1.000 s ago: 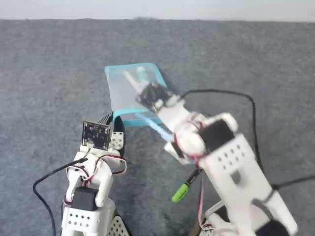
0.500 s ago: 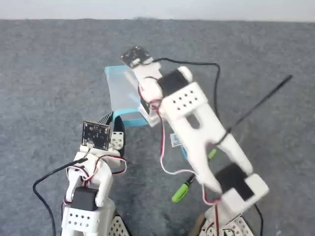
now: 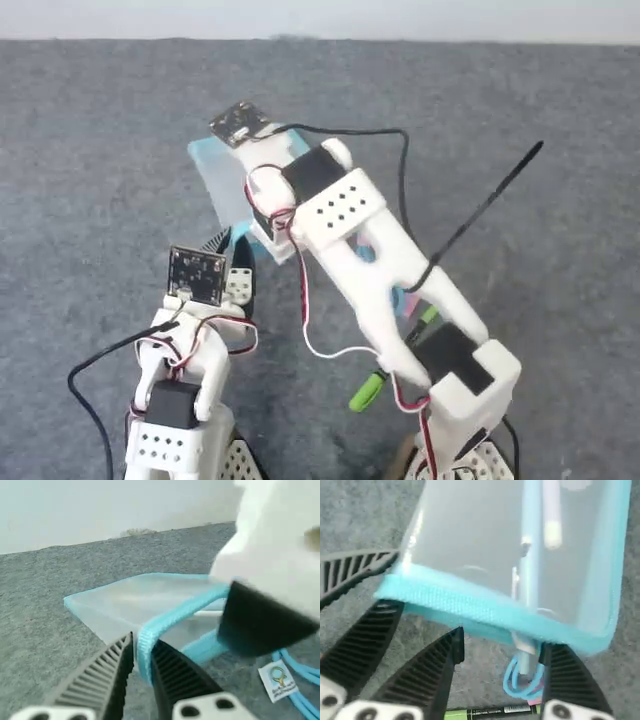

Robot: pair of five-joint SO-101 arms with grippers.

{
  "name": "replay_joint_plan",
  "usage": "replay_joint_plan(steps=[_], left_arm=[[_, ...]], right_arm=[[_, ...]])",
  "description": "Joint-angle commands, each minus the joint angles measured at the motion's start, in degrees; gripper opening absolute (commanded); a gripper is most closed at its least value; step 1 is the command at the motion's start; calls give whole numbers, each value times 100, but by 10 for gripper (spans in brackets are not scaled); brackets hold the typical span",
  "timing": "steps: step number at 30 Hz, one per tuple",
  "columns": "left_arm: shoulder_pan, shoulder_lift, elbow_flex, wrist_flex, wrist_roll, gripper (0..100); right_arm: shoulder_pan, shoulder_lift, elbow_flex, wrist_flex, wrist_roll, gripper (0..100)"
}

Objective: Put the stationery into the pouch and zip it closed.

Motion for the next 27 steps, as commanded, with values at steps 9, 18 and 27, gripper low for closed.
replay_joint_plan(steps=[9,18,27], left_arm=[[9,9,-22,-44,79,12],[-870,-18,-48,-237,132,12],[651,0,-31,536,-563,12]], right_arm=[[1578,-2255,105,963,519,254],[2791,-3301,3569,-233,818,253],[2932,-3301,5987,-2114,492,253]])
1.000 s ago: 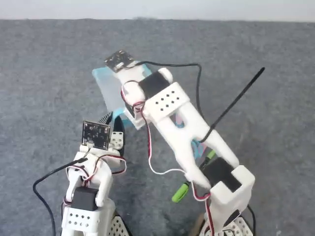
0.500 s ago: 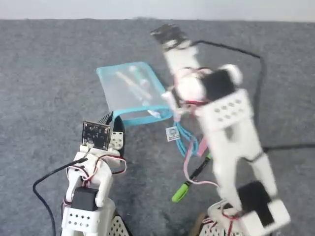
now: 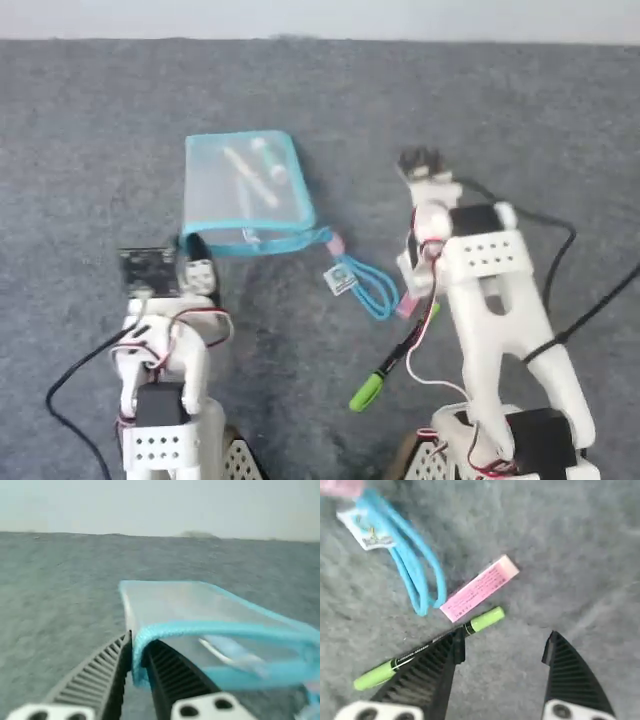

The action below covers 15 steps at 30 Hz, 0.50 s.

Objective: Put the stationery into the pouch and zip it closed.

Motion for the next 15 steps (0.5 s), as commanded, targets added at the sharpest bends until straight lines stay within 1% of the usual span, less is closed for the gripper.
replay_joint_plan(steps=[1,2,3,4,8,9,10,15], left_arm=[[1811,-18,-66,598,-782,12],[1996,-18,-84,633,-800,12],[1943,-18,-92,598,-730,12],[1714,-18,-101,484,-642,12],[97,-18,-92,-158,-229,12],[-229,-18,-84,-255,-97,12],[-387,-18,-84,-281,-9,12],[-167,-18,-66,-273,26,12]], right_arm=[[57,-286,281,-374,-97,253],[57,-286,334,-374,-97,253],[48,-286,378,-374,-97,253],[48,-286,404,-374,-97,253],[40,-286,545,-462,-79,253],[40,-286,607,-532,-79,253],[40,-286,686,-611,-79,253],[57,-286,958,-778,-62,253]])
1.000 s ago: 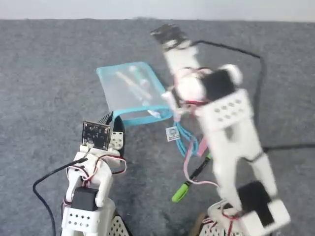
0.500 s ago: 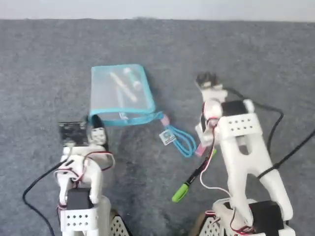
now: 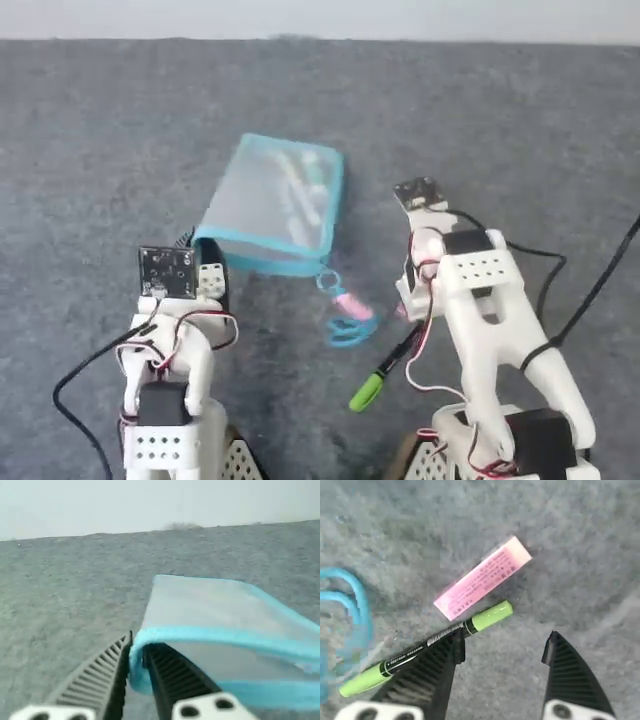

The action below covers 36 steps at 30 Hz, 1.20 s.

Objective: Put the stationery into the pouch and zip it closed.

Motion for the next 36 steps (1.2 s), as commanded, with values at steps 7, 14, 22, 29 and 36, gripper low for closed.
replay_joint_plan(steps=[7,14,22,29,36], left_arm=[[18,-18,-57,-229,97,12],[35,-18,-57,-229,97,12],[44,-18,-57,-237,97,12],[44,-18,-57,-237,97,12],[44,-18,-57,-237,97,12]], right_arm=[[31,-233,132,-110,-53,247],[-163,1033,141,-725,-70,139],[40,1912,-237,-796,-369,132],[989,1921,-800,-769,-325,15],[1622,1974,-2426,-84,-132,7]])
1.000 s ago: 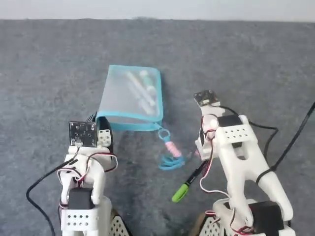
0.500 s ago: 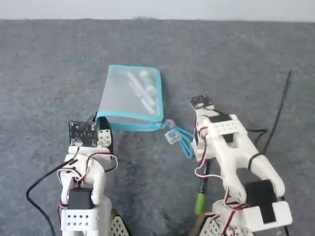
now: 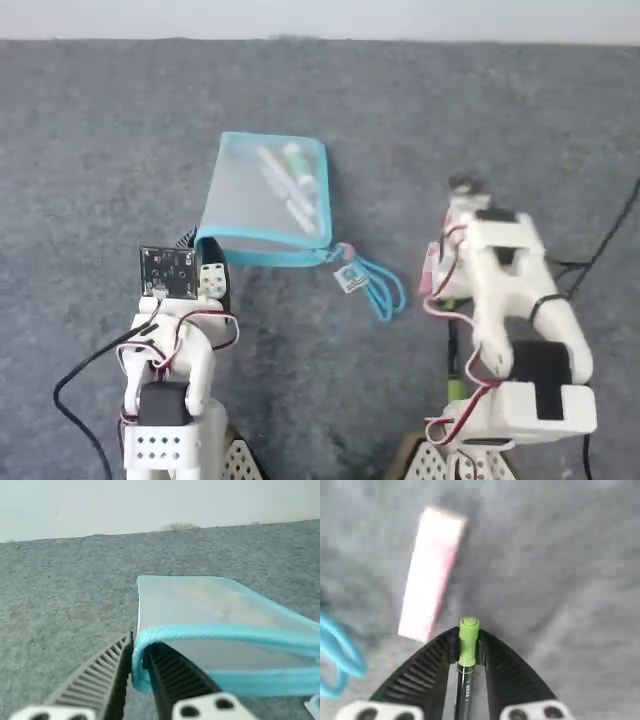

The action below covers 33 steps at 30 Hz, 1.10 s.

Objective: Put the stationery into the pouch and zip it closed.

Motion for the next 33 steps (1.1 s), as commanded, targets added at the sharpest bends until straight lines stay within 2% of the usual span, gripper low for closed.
replay_joint_plan(steps=[1,5,11,13,17,20,24,27,29,33], left_arm=[[44,-18,-57,-237,88,12],[53,-18,-57,-246,88,12],[53,-18,-57,-246,88,12],[53,-18,-57,-237,88,12],[53,-18,-57,-237,88,12],[53,-18,-57,-246,88,12],[53,-18,-57,-255,88,12],[53,-18,-57,-237,88,12],[53,-18,-57,-237,88,12],[44,-18,-57,-229,88,12]], right_arm=[[268,-31,-1433,488,185,7],[251,-13,-2831,936,193,7],[-242,936,-4044,831,510,14],[-330,1437,-4316,743,563,72],[-295,1991,-4738,778,536,257],[-224,1789,-4756,971,545,247],[-277,1103,-4466,1473,545,211],[-365,549,-3569,1798,545,210],[-382,189,-2673,1622,554,210],[-365,-505,-888,646,659,210]])
